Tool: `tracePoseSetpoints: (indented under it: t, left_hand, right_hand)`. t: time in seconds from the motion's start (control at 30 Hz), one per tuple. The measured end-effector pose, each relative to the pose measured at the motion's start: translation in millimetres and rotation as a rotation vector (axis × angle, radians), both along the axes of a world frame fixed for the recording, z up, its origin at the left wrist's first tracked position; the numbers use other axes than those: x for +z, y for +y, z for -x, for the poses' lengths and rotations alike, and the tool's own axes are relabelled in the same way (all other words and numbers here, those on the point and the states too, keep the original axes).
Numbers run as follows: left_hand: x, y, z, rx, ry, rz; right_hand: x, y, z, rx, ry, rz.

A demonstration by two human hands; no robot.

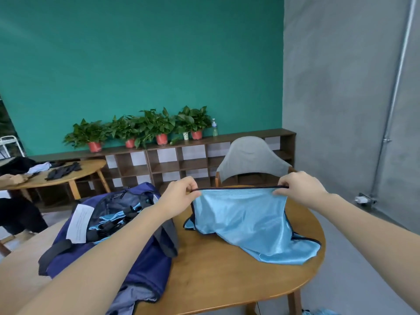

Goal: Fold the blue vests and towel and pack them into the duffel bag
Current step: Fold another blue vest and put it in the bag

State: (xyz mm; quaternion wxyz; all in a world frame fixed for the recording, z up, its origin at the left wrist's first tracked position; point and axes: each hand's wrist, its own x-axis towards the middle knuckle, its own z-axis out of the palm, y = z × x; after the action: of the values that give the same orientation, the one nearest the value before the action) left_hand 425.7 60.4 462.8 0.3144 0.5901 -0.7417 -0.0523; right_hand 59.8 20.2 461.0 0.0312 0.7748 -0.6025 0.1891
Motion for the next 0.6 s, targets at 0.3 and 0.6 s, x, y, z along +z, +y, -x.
tracePoseSetpoints:
  t: [0.3, 0.6]
  left_hand:
    - [-74.3, 70.0, -10.7, -0.19, -0.438, -0.109]
    - [-123.8, 82.6, 6.7, -0.208, -0.461, -0.265]
  right_hand:
    - [-83.2, 58.9, 33.2, 0.322, 0.426, 0.356]
    - [-143.0, 85.9, 7.3, 0.191, 0.182, -0.08]
